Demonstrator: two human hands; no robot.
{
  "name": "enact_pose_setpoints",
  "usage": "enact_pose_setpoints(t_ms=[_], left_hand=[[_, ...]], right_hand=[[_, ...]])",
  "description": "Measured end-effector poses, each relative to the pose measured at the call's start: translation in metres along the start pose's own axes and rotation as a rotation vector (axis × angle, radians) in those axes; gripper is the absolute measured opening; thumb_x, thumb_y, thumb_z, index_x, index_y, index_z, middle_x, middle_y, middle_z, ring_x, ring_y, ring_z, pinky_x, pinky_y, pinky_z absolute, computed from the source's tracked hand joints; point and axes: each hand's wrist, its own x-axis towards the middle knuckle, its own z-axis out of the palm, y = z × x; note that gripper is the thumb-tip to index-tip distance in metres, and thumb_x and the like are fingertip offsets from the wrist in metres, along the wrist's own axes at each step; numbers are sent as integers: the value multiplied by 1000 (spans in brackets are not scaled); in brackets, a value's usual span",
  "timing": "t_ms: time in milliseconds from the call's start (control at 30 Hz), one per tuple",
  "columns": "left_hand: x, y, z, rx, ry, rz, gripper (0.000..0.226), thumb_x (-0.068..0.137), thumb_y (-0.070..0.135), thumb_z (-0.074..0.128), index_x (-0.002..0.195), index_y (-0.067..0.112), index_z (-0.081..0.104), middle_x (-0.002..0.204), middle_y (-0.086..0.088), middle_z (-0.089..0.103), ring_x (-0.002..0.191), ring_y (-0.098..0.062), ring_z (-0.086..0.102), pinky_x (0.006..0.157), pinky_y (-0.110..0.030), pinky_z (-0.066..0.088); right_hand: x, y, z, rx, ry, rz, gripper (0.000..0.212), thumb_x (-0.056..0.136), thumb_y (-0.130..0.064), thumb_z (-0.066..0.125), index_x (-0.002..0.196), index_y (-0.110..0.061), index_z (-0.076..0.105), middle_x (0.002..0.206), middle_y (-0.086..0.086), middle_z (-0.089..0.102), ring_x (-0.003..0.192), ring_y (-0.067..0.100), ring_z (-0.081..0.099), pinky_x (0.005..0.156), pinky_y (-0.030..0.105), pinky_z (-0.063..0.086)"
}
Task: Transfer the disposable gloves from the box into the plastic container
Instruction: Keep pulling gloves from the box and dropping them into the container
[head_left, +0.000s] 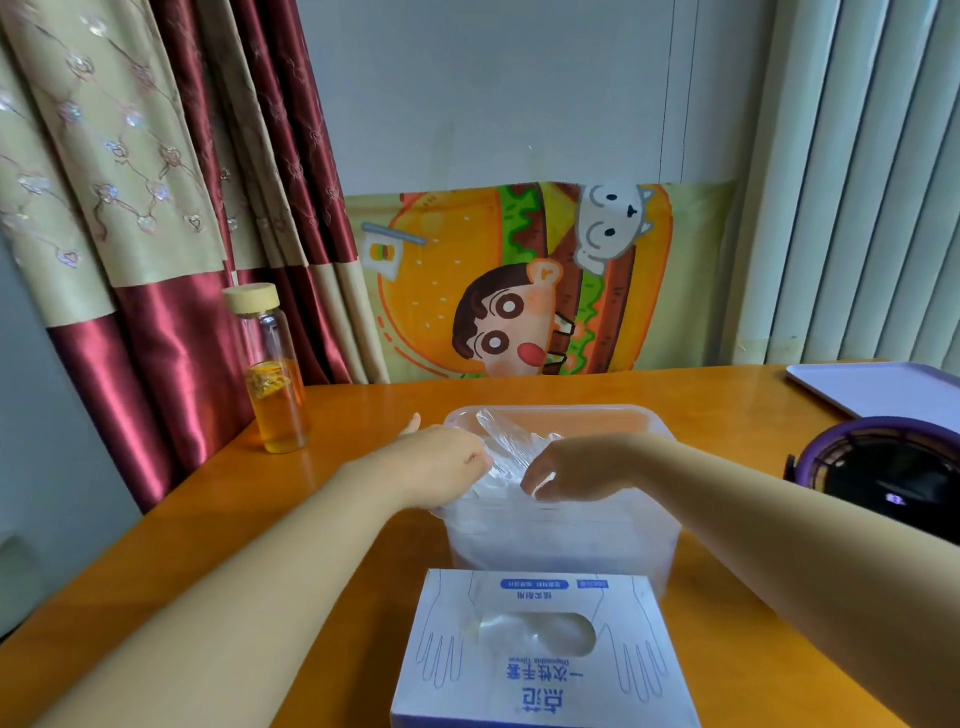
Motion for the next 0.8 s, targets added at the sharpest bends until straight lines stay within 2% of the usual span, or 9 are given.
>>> enact_pose_setpoints(t_ms=[67,100,200,333,433,533,633,700,800], left_hand=[[4,1,5,116,-43,7,43,104,15,23,131,26,54,144,4,47,140,-18,29,116,-57,-8],[4,2,7,122,-51,9,45,104,13,22,138,27,48,151,3,38,145,-17,19,114,-55,-10],[5,0,10,30,-62,-1,48,106,23,13,141,30,45,154,5,33,148,-12,5,114,-51,-16],[7,-4,13,-31,-57,3,52,105,29,9,137,30,50,148,8,43,147,-11,7,116,-50,-15],[5,-4,12,-19,-38,19,50,105,25,12,131,28,56,144,5,46,146,-14,16,117,-50,-12],[0,-4,9,-108,62,11,47,103,29,22,116,22,66,128,2,55,134,-15,35,118,-47,-6],[-11,-7,5,-166,198,-7,38,102,31,31,116,24,66,123,7,49,122,-12,41,118,-42,15],[-19,-11,2,-250,278,-12,31,100,30,39,112,25,67,116,10,46,114,-11,44,106,-35,33],[-31,-14,1,-354,382,0,28,99,25,46,121,28,63,113,11,45,107,-7,46,90,-23,37]], right_hand=[[12,0,3,-19,-115,51,39,102,-31,36,137,-20,49,143,-2,47,130,20,43,113,36,29],[14,1,5,-10,-172,92,42,102,-33,34,138,-16,47,143,2,46,129,23,44,112,37,31],[15,5,8,65,-288,189,45,103,-30,32,141,-8,41,144,9,43,133,25,40,109,33,30],[17,8,10,69,-300,190,45,103,-32,33,140,-10,42,144,9,43,132,27,40,107,34,31],[18,8,10,16,-185,117,43,101,-38,36,136,-17,50,141,5,48,125,29,48,108,39,38],[9,6,5,-6,14,52,42,100,-38,40,132,-17,55,137,0,53,123,21,51,109,32,34],[-10,8,0,103,273,-18,31,95,-33,53,120,-19,66,124,-5,64,101,10,59,89,18,44],[-25,7,-1,77,478,-88,23,94,-30,56,111,-23,69,113,-9,68,83,1,58,68,7,41],[-56,-6,5,84,652,-222,17,92,-26,58,102,-25,72,97,-15,69,72,-2,58,60,4,43]])
